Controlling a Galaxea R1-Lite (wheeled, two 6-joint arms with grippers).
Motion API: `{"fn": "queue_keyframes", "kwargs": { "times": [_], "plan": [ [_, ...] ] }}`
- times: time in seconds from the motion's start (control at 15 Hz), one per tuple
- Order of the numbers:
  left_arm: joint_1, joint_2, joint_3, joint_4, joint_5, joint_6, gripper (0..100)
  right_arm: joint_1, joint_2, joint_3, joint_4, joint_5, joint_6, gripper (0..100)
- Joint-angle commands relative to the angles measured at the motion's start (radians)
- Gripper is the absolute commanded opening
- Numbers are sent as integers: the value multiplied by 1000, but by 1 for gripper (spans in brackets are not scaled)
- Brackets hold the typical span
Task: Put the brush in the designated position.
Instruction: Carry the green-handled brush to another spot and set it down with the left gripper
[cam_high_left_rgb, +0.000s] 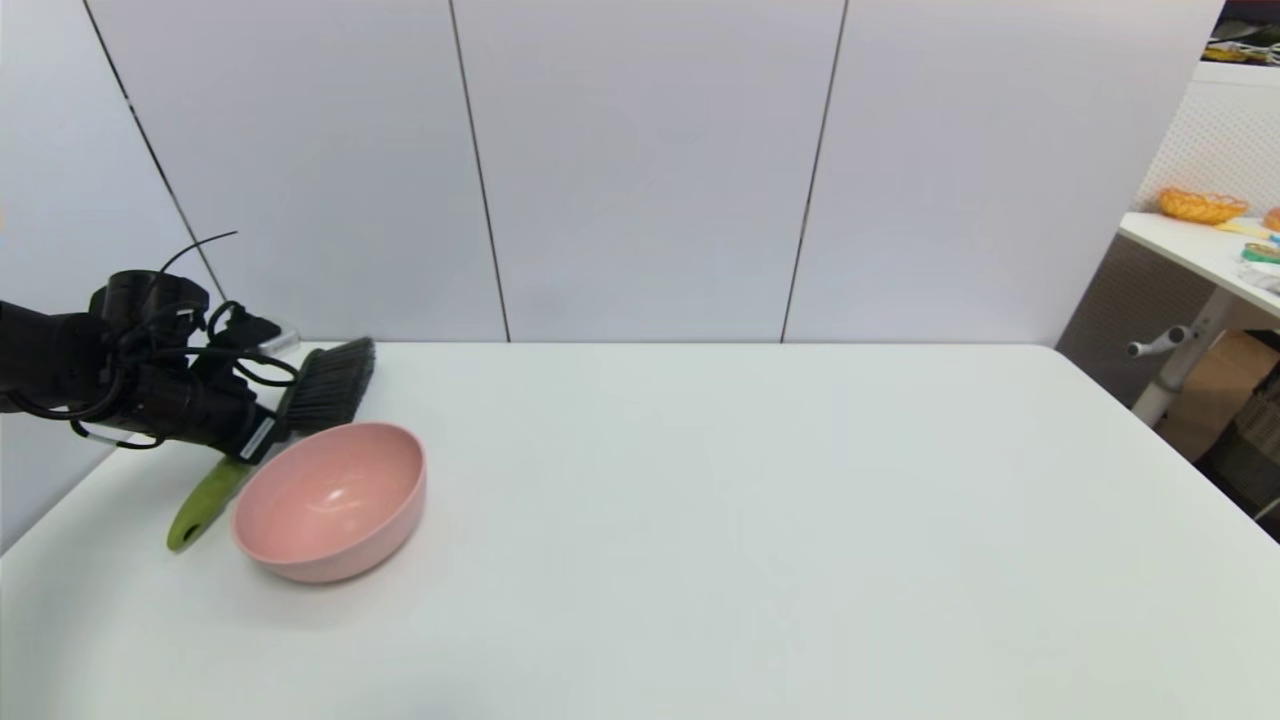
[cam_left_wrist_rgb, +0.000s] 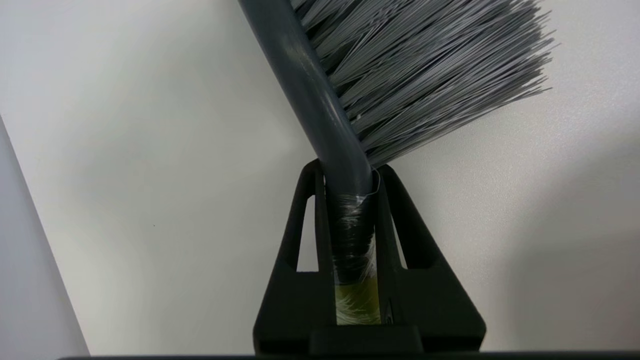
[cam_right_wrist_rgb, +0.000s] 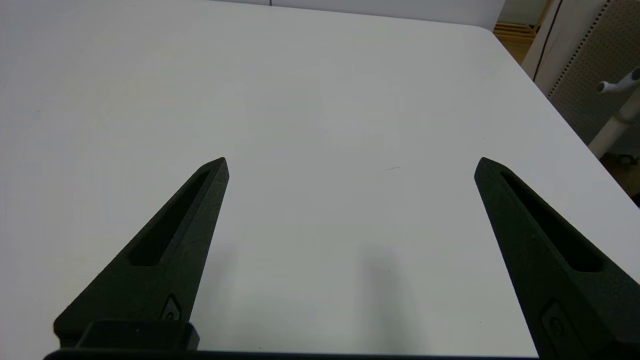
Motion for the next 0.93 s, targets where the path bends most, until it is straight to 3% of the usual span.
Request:
{"fn": "queue_keyframes", "kwargs": {
  "times": [0.07, 0.13, 0.2, 0.53, 0.93],
  "plan": [
    [0, 7, 0, 1, -1, 5, 0, 1, 1, 2, 0, 1, -1, 100],
    [0, 7, 0, 1, -1, 4, 0, 0, 1, 2, 0, 1, -1, 100],
    [0, 7, 0, 1, -1, 4, 100, 1, 1, 2, 0, 1, -1, 100],
    [2, 2, -16, 2, 1, 5, 100, 1, 1, 2, 0, -1, -1, 100],
    [20, -277, -19, 52, 5, -44, 100, 0, 1, 2, 0, 1, -1, 100]
  ]
}}
